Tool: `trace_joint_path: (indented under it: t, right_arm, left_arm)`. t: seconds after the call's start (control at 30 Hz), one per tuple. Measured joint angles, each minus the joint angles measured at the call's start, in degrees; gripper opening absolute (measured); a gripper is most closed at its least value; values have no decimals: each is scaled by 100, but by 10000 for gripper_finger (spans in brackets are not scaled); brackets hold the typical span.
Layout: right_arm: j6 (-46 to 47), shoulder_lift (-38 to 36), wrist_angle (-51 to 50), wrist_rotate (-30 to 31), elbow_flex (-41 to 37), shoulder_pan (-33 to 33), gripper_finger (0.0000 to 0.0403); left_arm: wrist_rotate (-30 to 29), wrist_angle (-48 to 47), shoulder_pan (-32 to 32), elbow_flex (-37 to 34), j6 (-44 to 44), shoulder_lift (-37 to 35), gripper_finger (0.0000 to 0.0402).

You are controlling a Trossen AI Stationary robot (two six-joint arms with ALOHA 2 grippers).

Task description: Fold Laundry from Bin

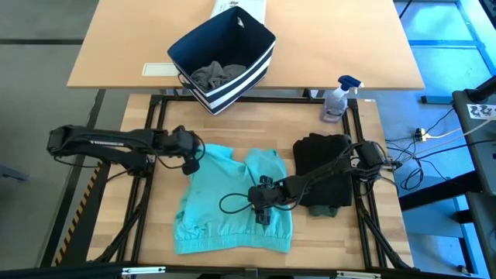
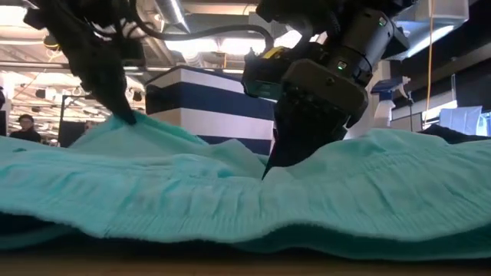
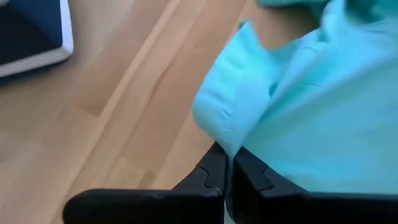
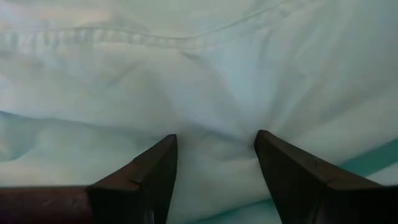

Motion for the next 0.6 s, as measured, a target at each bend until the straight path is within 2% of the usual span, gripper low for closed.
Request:
trace_joint_path:
  t: [0.27, 0.43, 0.6]
  right_arm:
    - [121, -13, -217, -285, 0, -9, 224]
    - [257, -61, -656, -508, 20, -13, 224]
    - [262, -167, -1008, -757, 20, -9, 224]
  left_arm:
    - [-282, -452, -114, 4, 7, -257, 1]
    - [-89, -437, -114, 4, -3, -259, 1]
    - [472, -290, -125, 4, -149, -259, 24]
